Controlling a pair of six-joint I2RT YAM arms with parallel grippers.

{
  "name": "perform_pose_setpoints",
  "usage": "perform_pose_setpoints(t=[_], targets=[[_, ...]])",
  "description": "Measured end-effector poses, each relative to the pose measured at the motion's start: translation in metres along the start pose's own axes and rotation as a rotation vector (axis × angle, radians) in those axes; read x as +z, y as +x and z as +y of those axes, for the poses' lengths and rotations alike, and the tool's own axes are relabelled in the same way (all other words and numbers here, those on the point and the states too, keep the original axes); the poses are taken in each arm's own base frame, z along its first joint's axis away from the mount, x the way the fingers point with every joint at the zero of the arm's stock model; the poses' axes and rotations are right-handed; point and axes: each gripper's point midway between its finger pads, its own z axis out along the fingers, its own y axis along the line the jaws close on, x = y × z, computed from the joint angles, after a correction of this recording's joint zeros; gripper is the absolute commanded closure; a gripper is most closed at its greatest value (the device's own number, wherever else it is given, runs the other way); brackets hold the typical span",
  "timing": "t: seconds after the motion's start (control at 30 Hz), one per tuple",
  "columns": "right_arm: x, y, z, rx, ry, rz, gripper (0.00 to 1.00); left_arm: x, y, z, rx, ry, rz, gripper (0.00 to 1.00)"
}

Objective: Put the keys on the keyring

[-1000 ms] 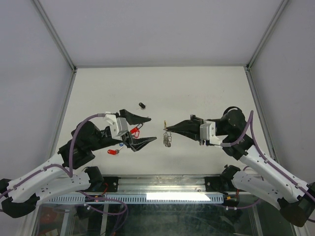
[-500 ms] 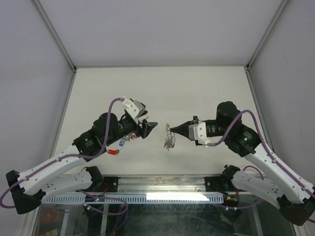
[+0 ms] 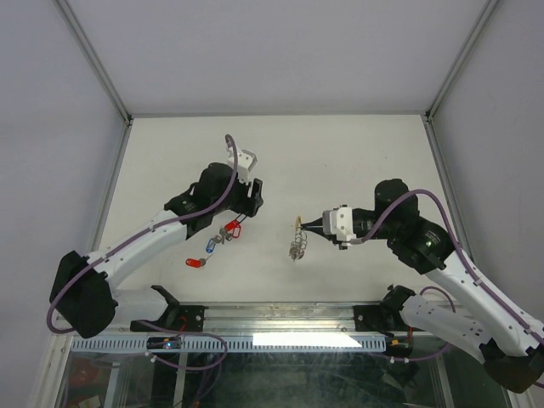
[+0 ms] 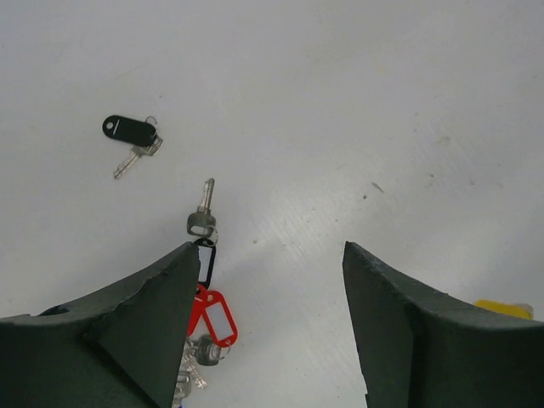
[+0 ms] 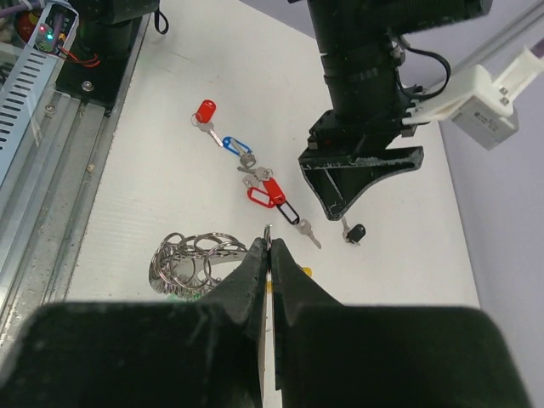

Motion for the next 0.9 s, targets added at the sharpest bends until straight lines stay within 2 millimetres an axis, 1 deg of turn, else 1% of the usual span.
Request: perform_pose_setpoints(t=[0.1, 0.17, 0.23, 0.4, 0.5, 0.57, 0.77, 0.9], targets=[[-0.001, 0.004, 0.000, 0.042, 0.012, 0.022, 1.00, 0.021, 0.013, 0.014, -0.022, -0.048, 0.082, 0.33], [-0.001, 0.006, 0.000, 0.067, 0.020, 0.031, 1.00, 0.036, 0.018, 0.023, -0.023, -0.085, 0.131, 0.32], [-0.002, 0.009, 0.000, 0.096, 0.031, 0.041, 1.00, 0.050, 0.017, 0.029, -0.012, -0.114, 0.164, 0.33], [-0.001, 0.018, 0.001, 0.181, 0.057, 0.071, 1.00, 0.090, 0.004, 0.041, 0.051, -0.157, 0.217, 0.36], [-0.001, 0.022, 0.002, 0.224, 0.068, 0.084, 1.00, 0.107, 0.007, 0.048, 0.090, -0.186, 0.258, 0.39], [-0.001, 0.024, 0.003, 0.242, 0.070, 0.090, 1.00, 0.115, 0.013, 0.055, 0.119, -0.210, 0.289, 0.41], [0.001, 0.028, 0.006, 0.278, 0.070, 0.091, 1.00, 0.131, 0.036, 0.072, 0.202, -0.270, 0.393, 0.44], [0.001, 0.028, 0.007, 0.285, 0.070, 0.091, 1.00, 0.136, 0.047, 0.080, 0.233, -0.282, 0.442, 0.48]])
